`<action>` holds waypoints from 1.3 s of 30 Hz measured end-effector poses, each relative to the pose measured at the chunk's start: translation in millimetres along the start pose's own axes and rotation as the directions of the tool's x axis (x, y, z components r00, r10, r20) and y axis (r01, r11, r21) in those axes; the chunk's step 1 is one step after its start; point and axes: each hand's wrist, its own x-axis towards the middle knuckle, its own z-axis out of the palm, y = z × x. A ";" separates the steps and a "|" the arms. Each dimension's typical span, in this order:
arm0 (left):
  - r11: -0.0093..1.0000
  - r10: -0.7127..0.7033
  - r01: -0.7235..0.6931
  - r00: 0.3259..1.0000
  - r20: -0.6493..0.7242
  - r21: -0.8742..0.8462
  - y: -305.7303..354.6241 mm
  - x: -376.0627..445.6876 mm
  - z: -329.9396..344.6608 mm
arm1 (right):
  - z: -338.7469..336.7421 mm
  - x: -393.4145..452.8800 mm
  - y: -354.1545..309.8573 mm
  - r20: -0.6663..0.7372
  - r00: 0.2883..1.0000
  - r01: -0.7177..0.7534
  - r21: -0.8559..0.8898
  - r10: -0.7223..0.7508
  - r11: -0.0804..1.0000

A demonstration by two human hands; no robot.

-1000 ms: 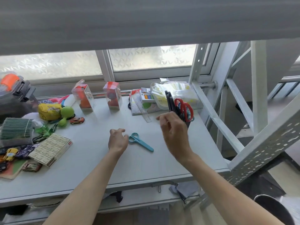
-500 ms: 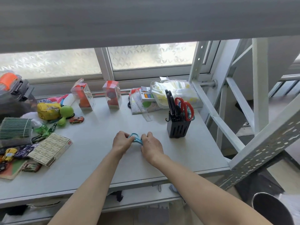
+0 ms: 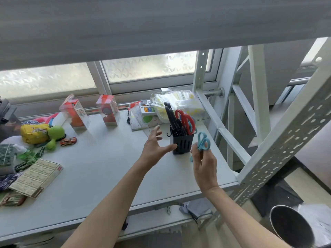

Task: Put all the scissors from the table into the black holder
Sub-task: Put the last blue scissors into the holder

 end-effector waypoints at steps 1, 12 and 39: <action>1.000 0.003 -0.003 1.000 0.001 -0.001 4.5 3.0 8.8 | -10.2 9.2 -1.6 -0.068 0.998 -0.020 0.005 0.021 1.000; 0.983 0.182 -0.174 0.964 -0.194 0.055 31.6 30.5 54.3 | -18.3 136.6 -7.6 0.086 0.967 -0.242 0.027 0.239 0.970; 0.980 0.189 -0.196 0.958 -0.216 -0.014 19.5 28.8 45.8 | -16.1 158.6 -11.7 0.381 0.914 -0.051 -0.226 0.137 0.973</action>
